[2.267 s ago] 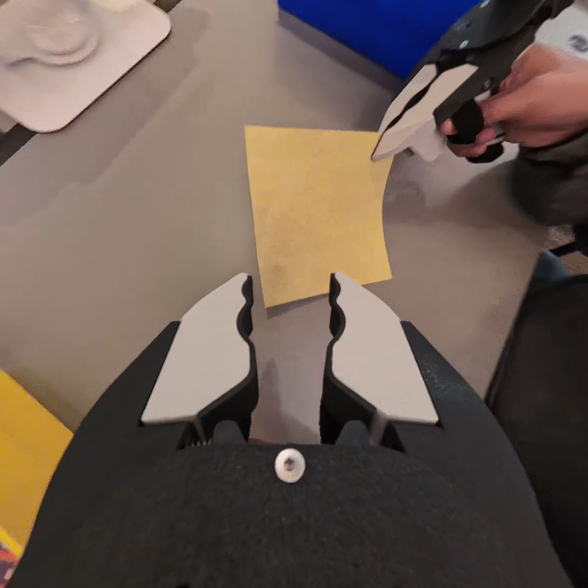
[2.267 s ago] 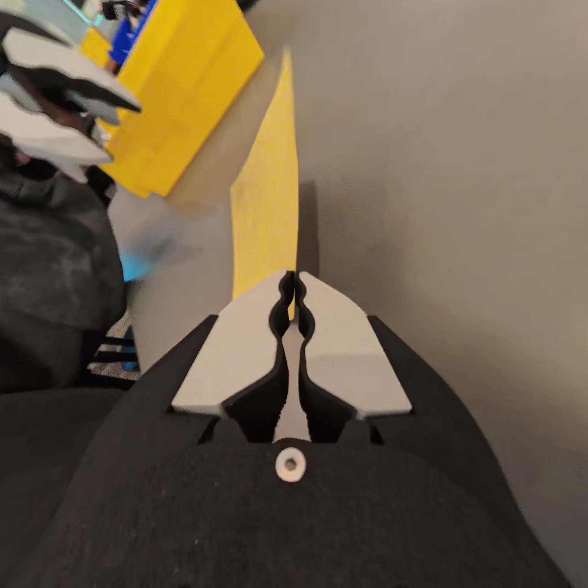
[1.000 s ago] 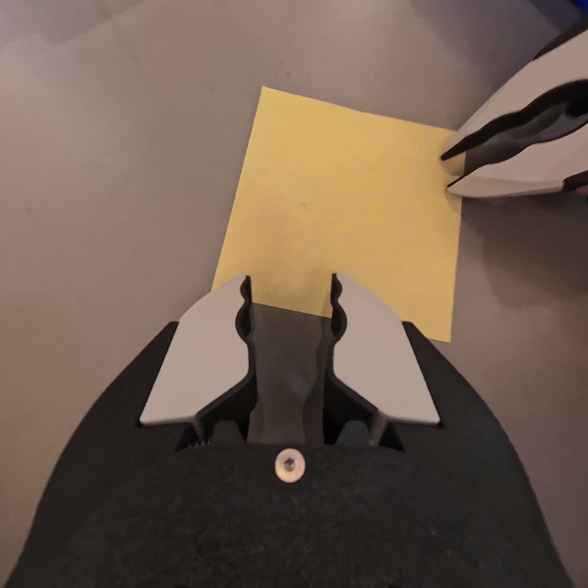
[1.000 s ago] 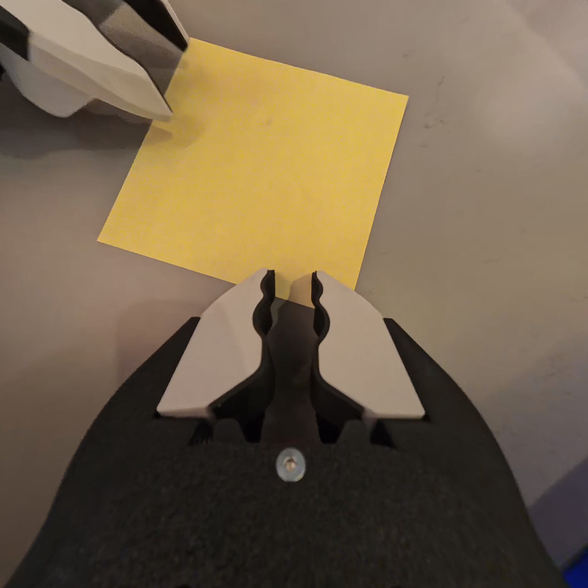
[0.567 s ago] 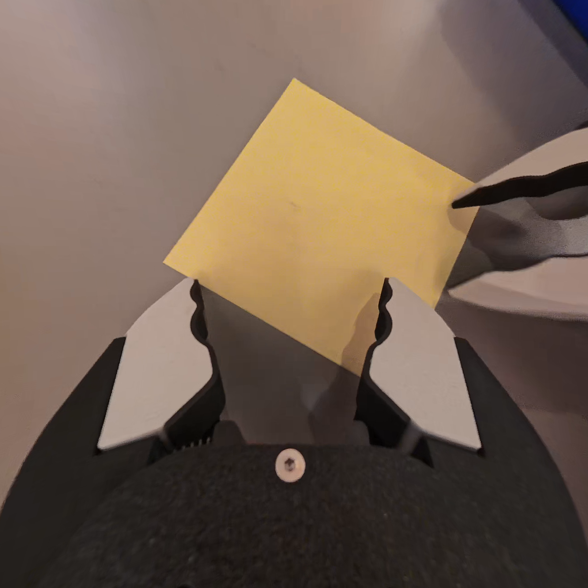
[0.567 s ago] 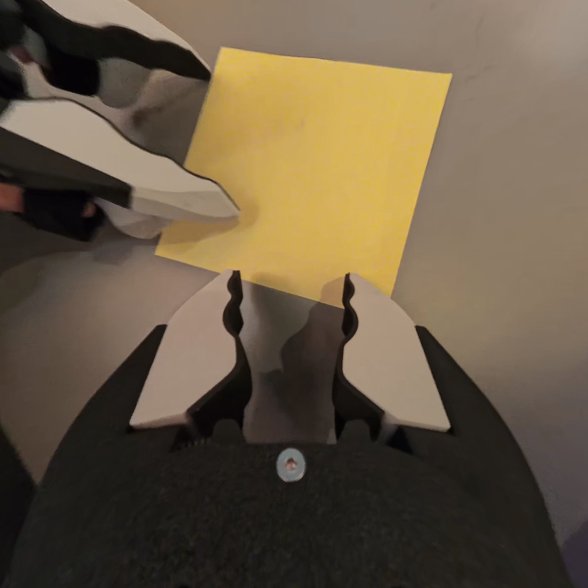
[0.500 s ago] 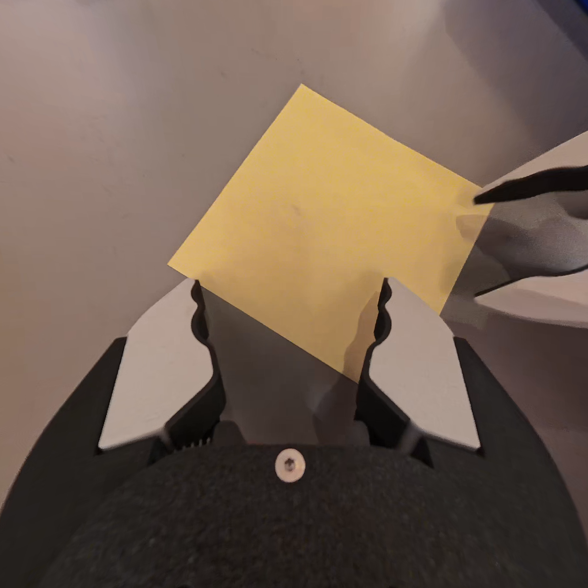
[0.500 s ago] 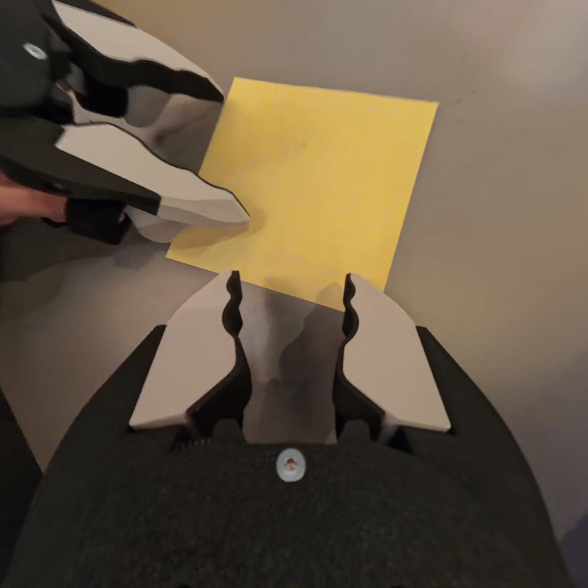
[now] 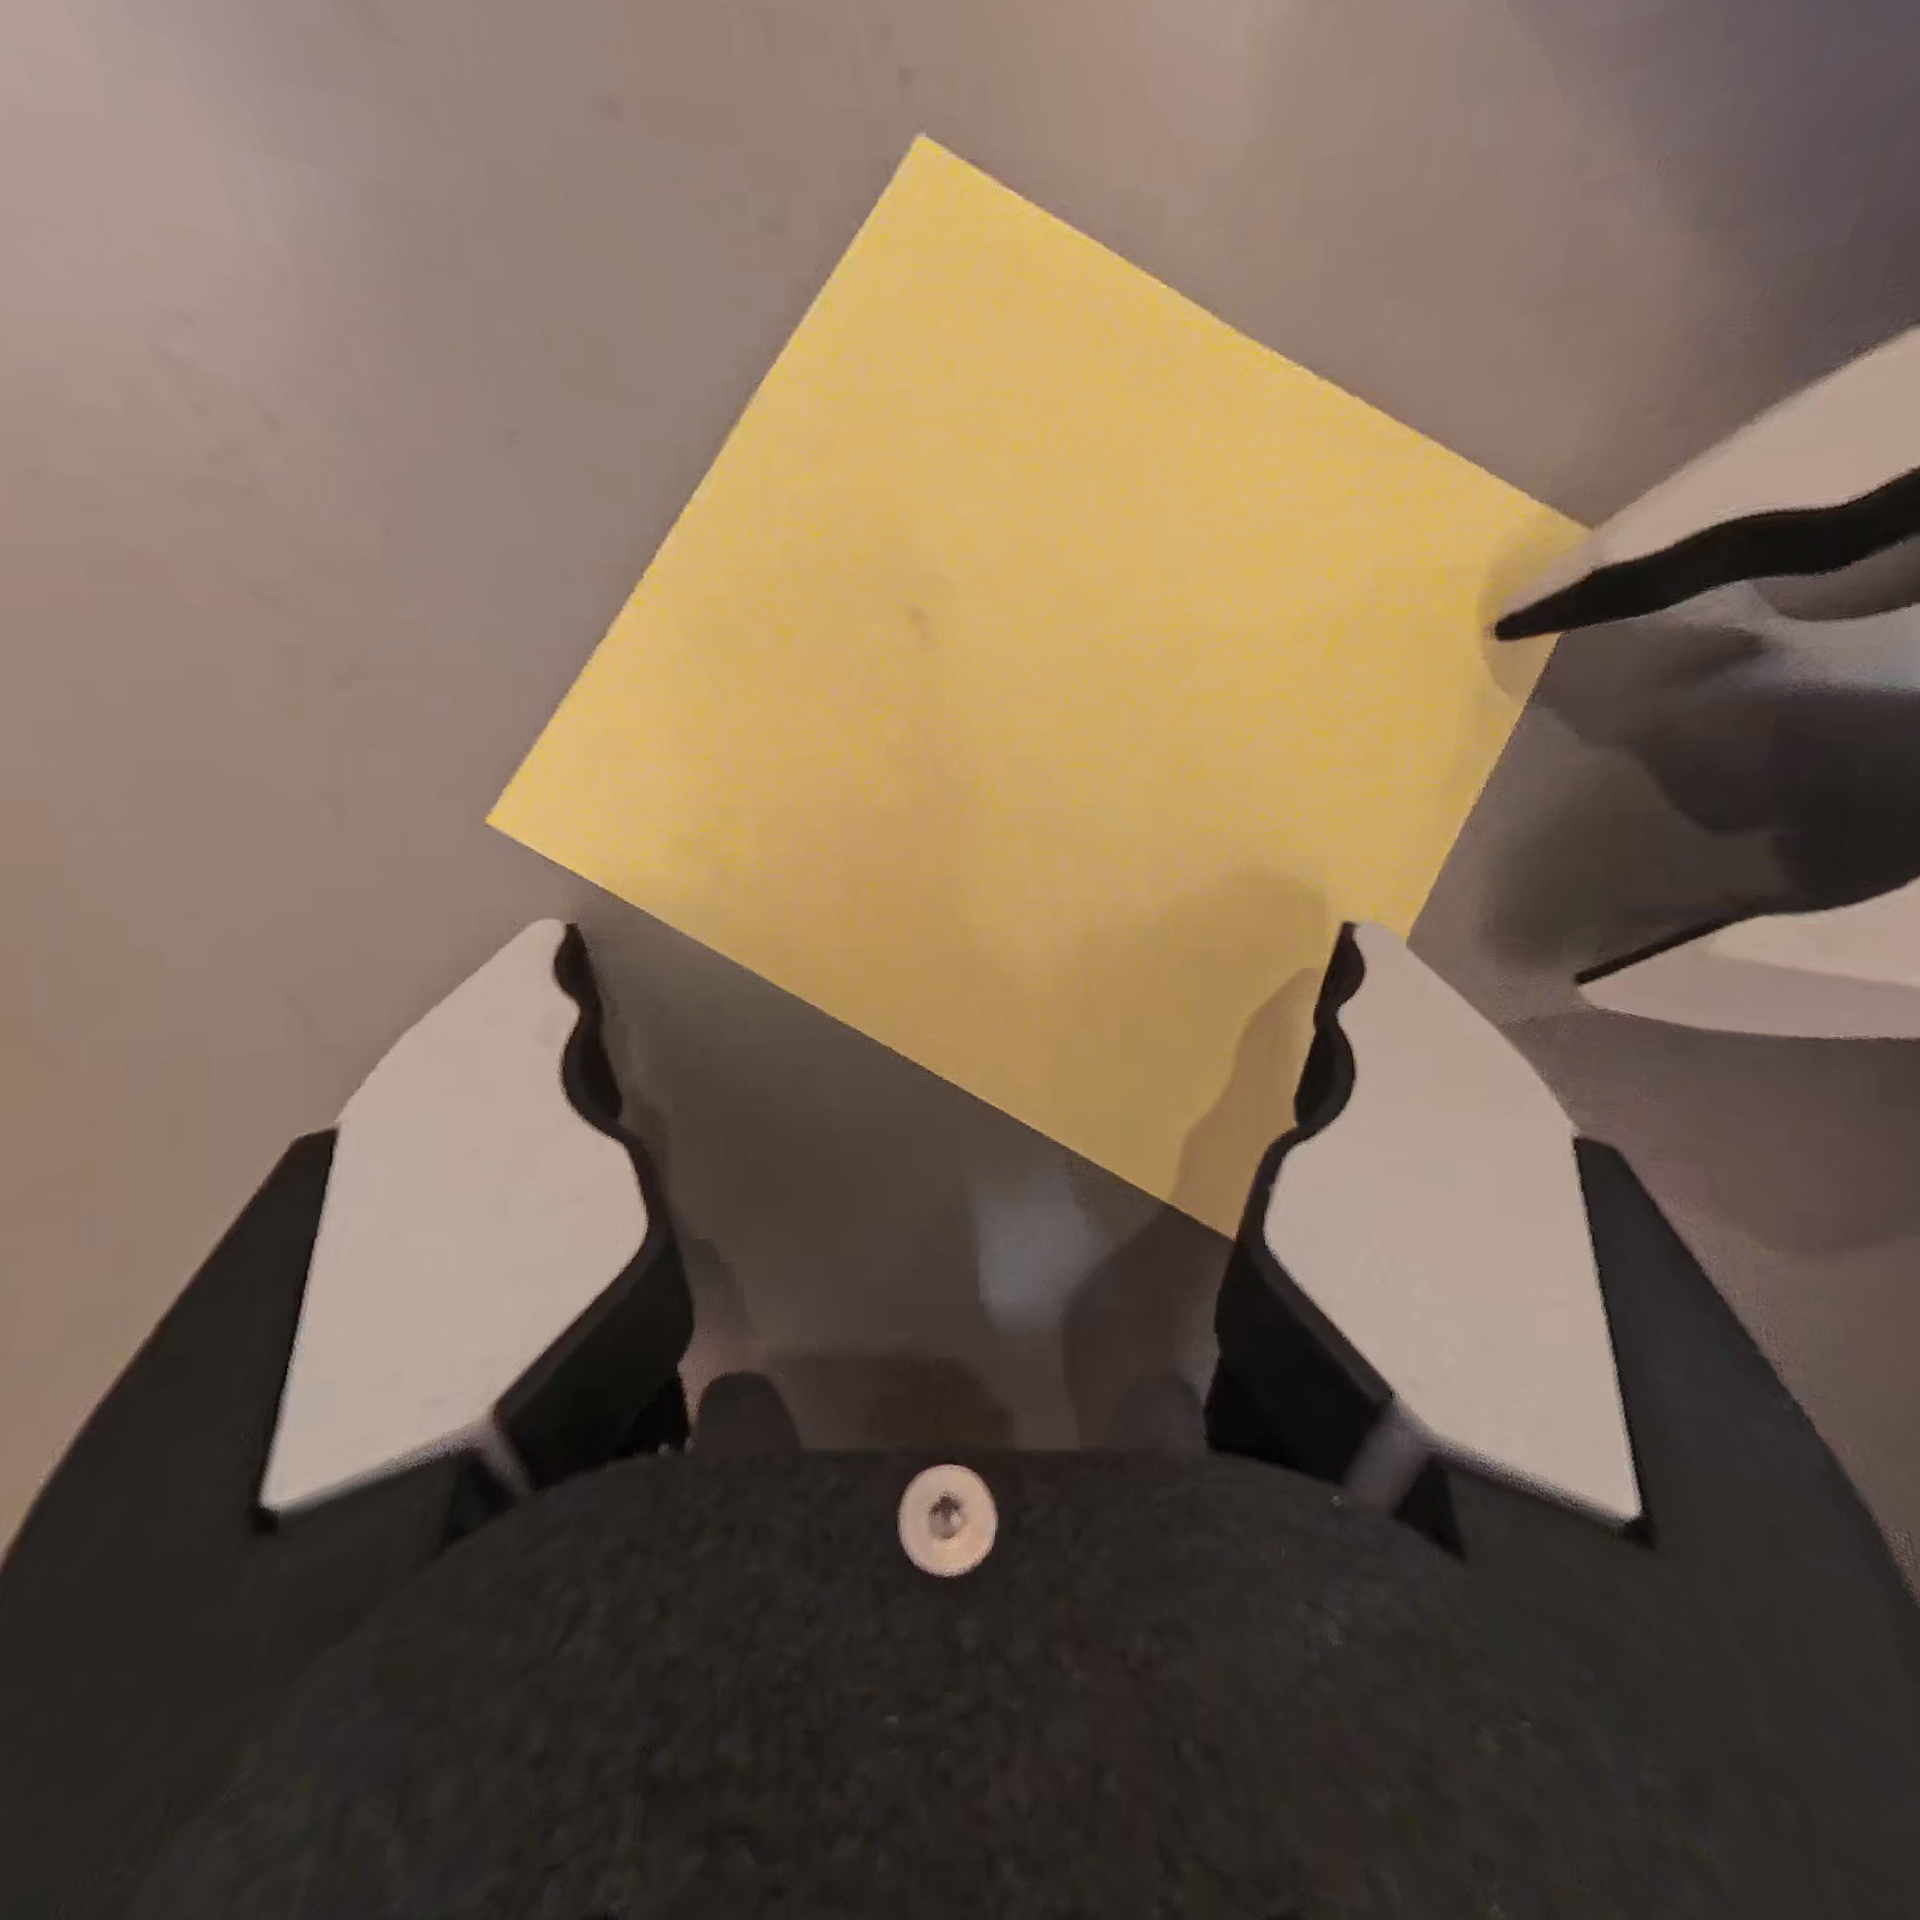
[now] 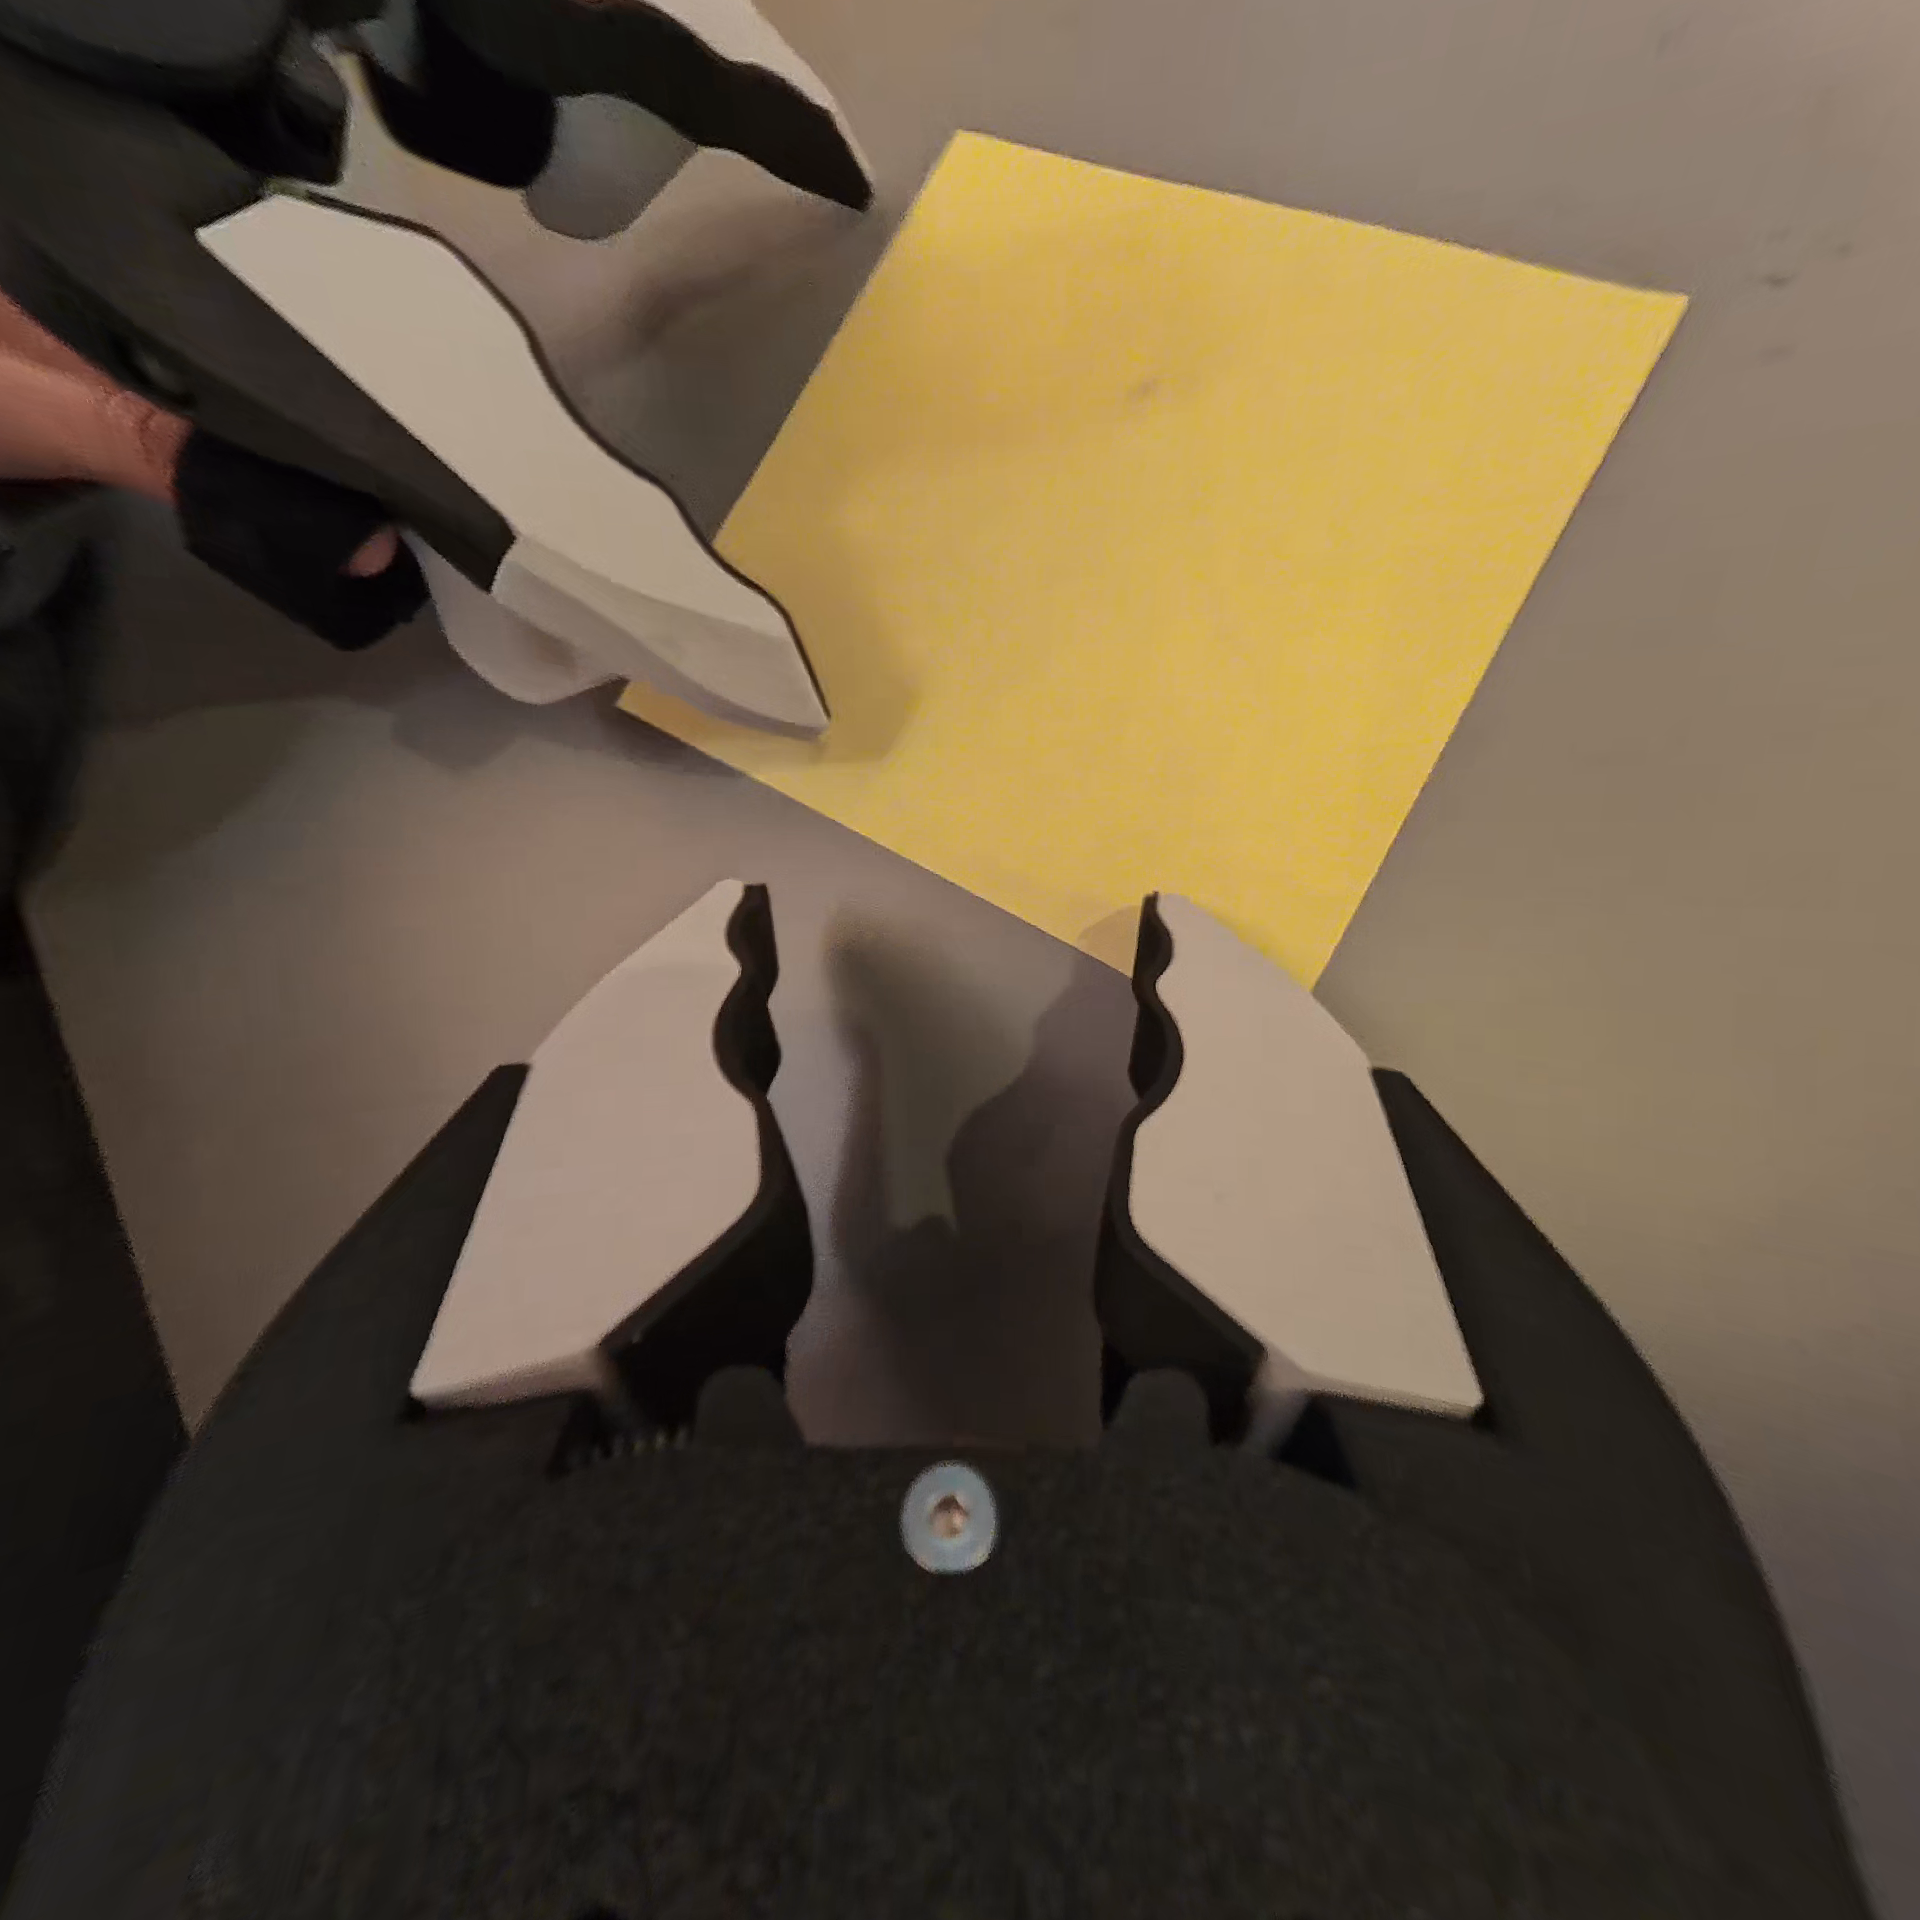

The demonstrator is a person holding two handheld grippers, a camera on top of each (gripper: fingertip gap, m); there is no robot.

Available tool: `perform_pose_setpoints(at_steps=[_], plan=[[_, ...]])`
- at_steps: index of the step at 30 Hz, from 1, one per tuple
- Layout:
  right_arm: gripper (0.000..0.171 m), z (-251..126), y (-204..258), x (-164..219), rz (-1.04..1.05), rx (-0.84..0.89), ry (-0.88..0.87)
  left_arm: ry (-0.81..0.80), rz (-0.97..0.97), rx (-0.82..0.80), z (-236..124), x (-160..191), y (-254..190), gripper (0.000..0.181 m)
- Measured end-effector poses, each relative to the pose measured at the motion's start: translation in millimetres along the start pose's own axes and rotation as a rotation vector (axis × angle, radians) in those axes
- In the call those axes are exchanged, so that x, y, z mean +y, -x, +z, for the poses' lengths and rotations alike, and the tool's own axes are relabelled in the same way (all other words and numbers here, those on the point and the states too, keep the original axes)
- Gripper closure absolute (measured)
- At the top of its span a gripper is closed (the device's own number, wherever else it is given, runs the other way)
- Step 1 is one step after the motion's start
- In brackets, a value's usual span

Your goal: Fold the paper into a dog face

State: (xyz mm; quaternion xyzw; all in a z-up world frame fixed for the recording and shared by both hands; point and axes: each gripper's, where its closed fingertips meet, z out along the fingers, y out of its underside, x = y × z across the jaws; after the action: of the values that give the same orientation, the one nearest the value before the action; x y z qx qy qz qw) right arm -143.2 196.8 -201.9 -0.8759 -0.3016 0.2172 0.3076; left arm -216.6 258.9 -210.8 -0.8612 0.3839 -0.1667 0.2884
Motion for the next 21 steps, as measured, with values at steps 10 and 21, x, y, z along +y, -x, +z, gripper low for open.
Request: perform_pose_setpoints(at_steps=[10,21], plan=[[0.108,-3,-5,6,-0.011,-0.001,-0.009,-0.043,0.112,0.103,-2,-10,-22,0.061],[0.111,-26,-35,-24,-0.112,0.07,-0.012,-0.089,-0.162,-0.09,9,-30,5,0.057]])
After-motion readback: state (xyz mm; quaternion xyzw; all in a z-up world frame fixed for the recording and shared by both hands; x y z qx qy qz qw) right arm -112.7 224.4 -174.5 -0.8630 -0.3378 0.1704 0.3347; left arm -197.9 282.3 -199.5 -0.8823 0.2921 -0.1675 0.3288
